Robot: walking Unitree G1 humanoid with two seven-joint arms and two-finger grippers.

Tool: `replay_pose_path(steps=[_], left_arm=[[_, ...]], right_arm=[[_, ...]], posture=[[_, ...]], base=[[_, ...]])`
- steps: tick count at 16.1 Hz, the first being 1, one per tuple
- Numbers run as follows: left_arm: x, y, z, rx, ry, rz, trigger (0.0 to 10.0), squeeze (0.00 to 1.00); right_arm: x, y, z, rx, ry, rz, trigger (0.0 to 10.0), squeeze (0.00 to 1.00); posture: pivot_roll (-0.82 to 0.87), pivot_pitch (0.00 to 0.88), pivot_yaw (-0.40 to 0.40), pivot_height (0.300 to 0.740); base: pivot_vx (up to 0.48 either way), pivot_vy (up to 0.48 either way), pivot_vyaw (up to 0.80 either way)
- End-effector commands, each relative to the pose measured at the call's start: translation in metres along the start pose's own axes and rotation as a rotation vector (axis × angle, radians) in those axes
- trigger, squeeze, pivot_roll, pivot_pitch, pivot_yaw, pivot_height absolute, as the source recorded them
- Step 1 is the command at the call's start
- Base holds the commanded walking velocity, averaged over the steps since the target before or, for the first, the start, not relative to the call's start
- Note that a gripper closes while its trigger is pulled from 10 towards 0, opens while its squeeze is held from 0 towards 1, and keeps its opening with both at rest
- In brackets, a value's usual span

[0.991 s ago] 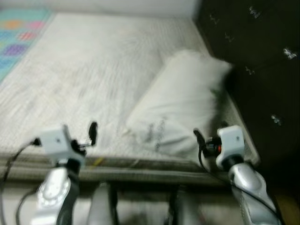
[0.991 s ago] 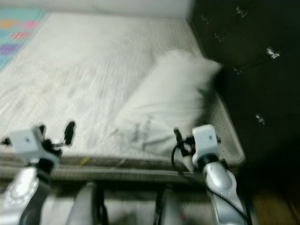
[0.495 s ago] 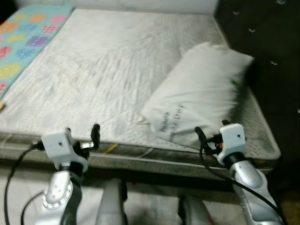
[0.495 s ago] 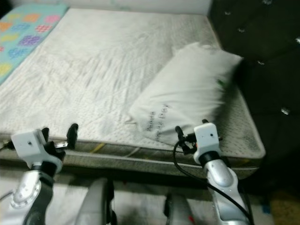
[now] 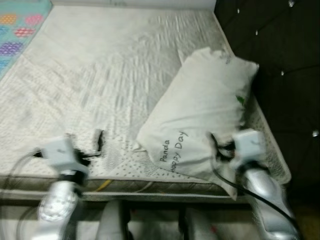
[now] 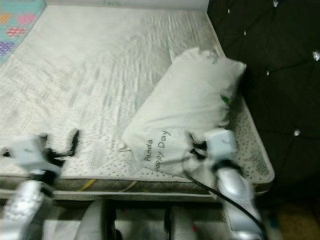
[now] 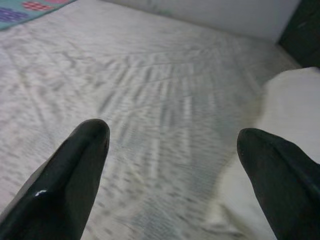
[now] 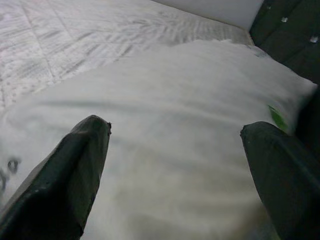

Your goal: Clean up the room

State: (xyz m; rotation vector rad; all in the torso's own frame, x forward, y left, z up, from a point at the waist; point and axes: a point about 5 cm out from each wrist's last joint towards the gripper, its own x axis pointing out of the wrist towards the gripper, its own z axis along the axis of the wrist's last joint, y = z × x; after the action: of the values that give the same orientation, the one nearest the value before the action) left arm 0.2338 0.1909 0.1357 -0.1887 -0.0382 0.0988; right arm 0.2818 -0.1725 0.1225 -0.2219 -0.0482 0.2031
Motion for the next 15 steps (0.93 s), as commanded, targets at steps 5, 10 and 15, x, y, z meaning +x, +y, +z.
replay_pose_path(steps=[5,10,15], left_arm=[[-0.0001,-0.0079,-0.0059,-0.027,0.033,-0.016,10.0,0.00],[0.0002,-0.0083,-0.0056,-0.026,0.032,-0.013,10.0,0.00],[0.0005,-0.0072,-0.0056,-0.018,0.026,0.006,10.0,0.00]], right_arm=[[-0.0079,-0.0144,-0.0093,-0.034,0.041,-0.056,10.0,0.00],[-0.0060,-0.0117,-0.0093,-0.032,0.040,-0.047,10.0,0.00],[-0.0041,-0.0111,-0.0092,-0.035,0.037,-0.032,10.0,0.00]], posture=[[-0.04,0.179,-0.017,0.619],[-0.04,0.171,-0.020,0.599],[-0.04,0.164,-0.026,0.566]], base=[[0.000,0.000,0.00],[0.000,0.000,0.00],[0.000,0.000,0.00]])
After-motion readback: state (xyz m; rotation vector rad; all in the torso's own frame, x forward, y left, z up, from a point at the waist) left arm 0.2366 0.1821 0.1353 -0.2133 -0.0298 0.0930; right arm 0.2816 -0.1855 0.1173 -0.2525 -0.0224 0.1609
